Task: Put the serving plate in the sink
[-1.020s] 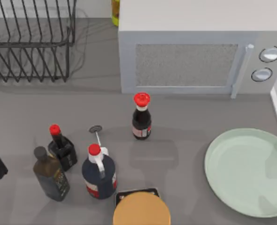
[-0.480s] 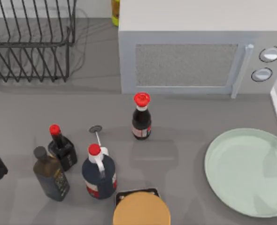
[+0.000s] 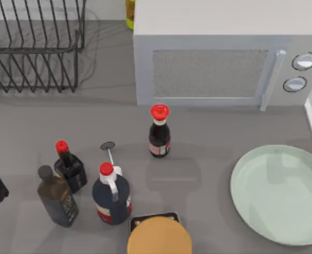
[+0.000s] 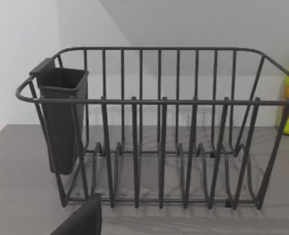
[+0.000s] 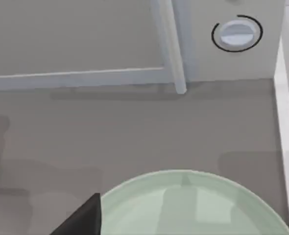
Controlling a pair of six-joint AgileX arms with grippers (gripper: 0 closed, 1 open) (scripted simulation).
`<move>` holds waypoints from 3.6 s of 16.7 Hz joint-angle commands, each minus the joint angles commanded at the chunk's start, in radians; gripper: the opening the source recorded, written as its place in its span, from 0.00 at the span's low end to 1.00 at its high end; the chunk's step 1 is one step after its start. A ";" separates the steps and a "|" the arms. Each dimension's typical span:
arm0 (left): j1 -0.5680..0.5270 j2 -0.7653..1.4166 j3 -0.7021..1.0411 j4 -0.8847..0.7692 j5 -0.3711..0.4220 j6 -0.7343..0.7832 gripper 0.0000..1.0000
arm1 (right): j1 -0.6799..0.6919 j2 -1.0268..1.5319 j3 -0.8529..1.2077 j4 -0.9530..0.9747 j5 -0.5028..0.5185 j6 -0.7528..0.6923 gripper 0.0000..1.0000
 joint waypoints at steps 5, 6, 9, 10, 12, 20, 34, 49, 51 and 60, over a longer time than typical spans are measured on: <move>0.000 0.000 0.000 0.000 0.000 0.000 1.00 | 0.166 0.515 0.359 -0.290 0.000 0.170 1.00; 0.000 0.000 0.000 0.000 0.000 0.000 1.00 | 0.198 0.614 0.426 -0.344 0.000 0.202 1.00; 0.000 0.000 0.000 0.000 0.000 0.000 1.00 | 0.280 0.878 0.607 -0.488 0.000 0.287 1.00; 0.000 0.000 0.000 0.000 0.000 0.000 1.00 | 0.303 0.951 0.657 -0.528 0.000 0.310 1.00; 0.000 0.000 0.000 0.000 0.000 0.000 1.00 | 0.341 1.068 0.739 -0.594 0.000 0.349 1.00; 0.000 0.000 0.000 0.000 0.000 0.000 1.00 | 0.373 1.169 0.813 -0.654 0.000 0.385 1.00; 0.000 0.000 0.000 0.000 0.000 0.000 1.00 | 0.380 1.342 0.602 -0.273 0.001 0.391 1.00; 0.000 0.000 0.000 0.000 0.000 0.000 1.00 | 0.380 1.342 0.602 -0.273 0.001 0.391 0.00; 0.000 0.000 0.000 0.000 0.000 0.000 1.00 | 0.380 1.342 0.602 -0.273 0.001 0.391 0.00; 0.000 0.000 0.000 0.000 0.000 0.000 1.00 | 0.365 1.246 0.646 -0.315 0.021 0.383 0.00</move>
